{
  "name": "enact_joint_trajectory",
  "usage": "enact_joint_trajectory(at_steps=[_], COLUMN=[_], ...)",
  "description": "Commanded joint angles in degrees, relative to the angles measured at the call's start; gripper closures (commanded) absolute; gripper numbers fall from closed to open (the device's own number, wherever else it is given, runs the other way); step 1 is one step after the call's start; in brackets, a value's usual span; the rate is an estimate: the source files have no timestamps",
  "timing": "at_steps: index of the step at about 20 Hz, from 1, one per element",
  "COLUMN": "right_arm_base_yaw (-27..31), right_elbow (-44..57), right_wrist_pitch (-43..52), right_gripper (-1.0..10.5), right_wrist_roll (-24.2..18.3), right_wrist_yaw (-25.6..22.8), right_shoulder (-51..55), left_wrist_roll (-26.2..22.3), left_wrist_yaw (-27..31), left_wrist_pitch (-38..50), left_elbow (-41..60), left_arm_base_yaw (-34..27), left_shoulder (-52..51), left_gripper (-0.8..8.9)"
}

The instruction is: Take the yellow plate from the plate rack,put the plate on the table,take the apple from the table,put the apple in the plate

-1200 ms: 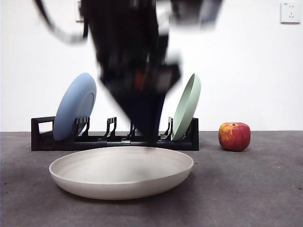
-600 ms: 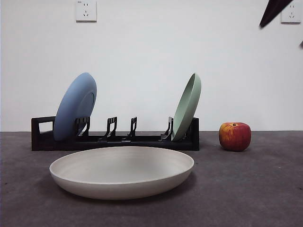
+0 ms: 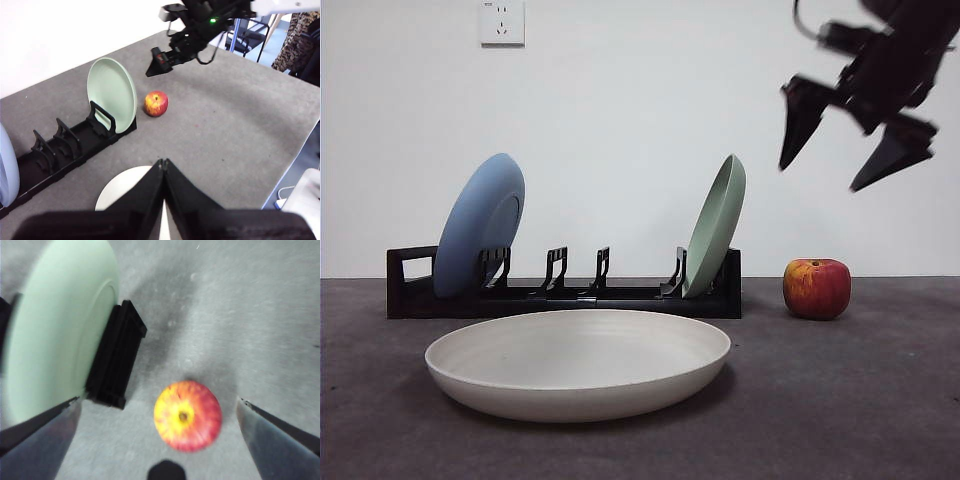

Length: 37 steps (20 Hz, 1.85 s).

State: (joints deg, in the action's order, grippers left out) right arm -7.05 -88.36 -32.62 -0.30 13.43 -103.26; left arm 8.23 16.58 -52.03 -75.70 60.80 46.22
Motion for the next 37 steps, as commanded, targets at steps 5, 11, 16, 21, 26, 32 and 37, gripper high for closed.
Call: enact_joint_trajectory(at_steps=[5, 11, 16, 21, 26, 32, 37], right_arm_base_yaw=[-0.92, -0.87, -0.87, -0.92, -0.85, -3.58, -14.43], right_elbow=[-3.96, -3.96, -3.96, -3.96, -4.46, -5.16, -5.16], right_wrist_pitch=[-0.72, -0.35, -0.63, -1.18, -6.16, -13.33, -17.86], right_gripper=[2.9, 2.9, 2.9, 8.9, 9.6, 9.6, 9.6], right_wrist_roll=[-1.31, -1.86, -1.86, -1.92, -2.78, -2.49, -2.67], right_wrist_yaw=[-3.04, -4.09, -5.62, -6.32, -7.93, -5.77, -2.91], right_shoulder=[-10.25, -14.45, -17.35, -17.51, -13.77, 6.32, 12.02], left_wrist_roll=[0.59, 0.59, 0.59, 0.57, 0.55, 0.55, 0.52], left_wrist_yaw=[0.17, 1.68, 1.68, 1.70, 1.68, 1.66, 1.42], left_wrist_pitch=[-0.39, -1.09, -1.07, -1.07, -1.09, -1.05, -1.07], left_elbow=[0.11, 0.11, 0.11, 0.11, 0.11, 0.11, 0.11], left_arm_base_yaw=[-0.17, -0.17, -0.17, -0.17, -0.17, -0.17, -0.17], left_shoulder=[0.00, 0.02, 0.02, 0.02, 0.00, 0.52, 1.90], left_gripper=[8.22, 8.22, 8.22, 8.22, 8.22, 8.22, 8.22])
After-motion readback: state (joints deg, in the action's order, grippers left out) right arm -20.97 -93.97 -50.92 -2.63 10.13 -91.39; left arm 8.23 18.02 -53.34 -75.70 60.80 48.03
